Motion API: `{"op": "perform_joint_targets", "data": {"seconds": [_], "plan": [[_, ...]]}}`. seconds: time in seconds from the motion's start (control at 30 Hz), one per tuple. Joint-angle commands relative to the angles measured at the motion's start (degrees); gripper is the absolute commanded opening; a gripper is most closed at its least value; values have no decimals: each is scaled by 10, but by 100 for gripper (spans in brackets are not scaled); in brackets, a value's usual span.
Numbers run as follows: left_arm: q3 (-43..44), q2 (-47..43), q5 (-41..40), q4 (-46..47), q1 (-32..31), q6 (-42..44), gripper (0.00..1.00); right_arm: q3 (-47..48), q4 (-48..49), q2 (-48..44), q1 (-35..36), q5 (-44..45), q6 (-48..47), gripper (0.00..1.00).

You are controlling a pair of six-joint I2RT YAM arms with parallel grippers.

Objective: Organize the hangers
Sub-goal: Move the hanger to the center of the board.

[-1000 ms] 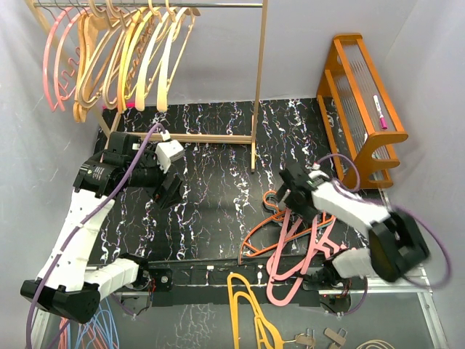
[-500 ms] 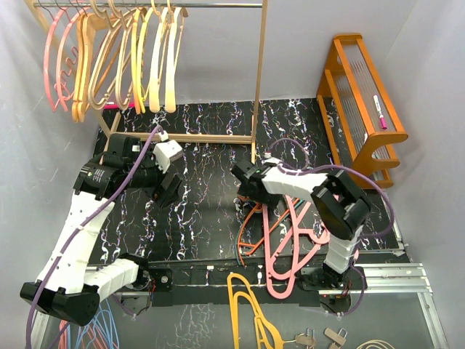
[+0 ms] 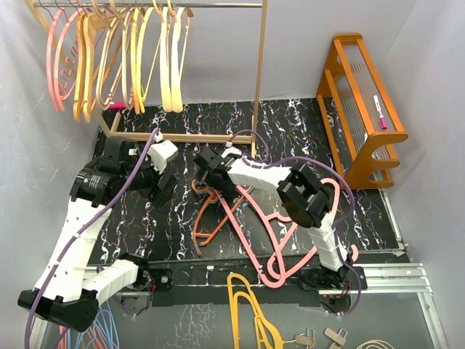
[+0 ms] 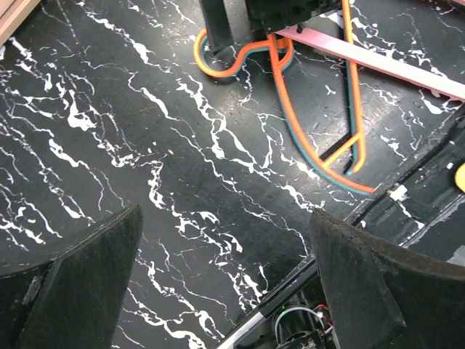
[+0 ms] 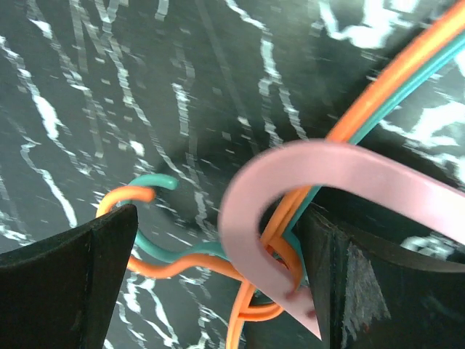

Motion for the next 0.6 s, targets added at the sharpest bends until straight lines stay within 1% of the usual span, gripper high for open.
{"op": "perform_joint_targets", "data": {"seconds": [0.0,0.13,0.3,0.43,0.57], "plan": [[-1,-7,-42,11,-2,-6,97,86,11,64,-4,-20,31,95],[5,-2,-75,20,-2,-15,97,177,-15,111,-16,-22,44,93],[4,0,-84,28,-2,-22,97,278,-54,144,-38,-14,57,90],[7,6,-88,32,-2,-24,97,318,-78,147,-61,-3,57,89],[16,16,-86,35,-1,-25,97,337,-81,151,-86,-15,54,88]]}}
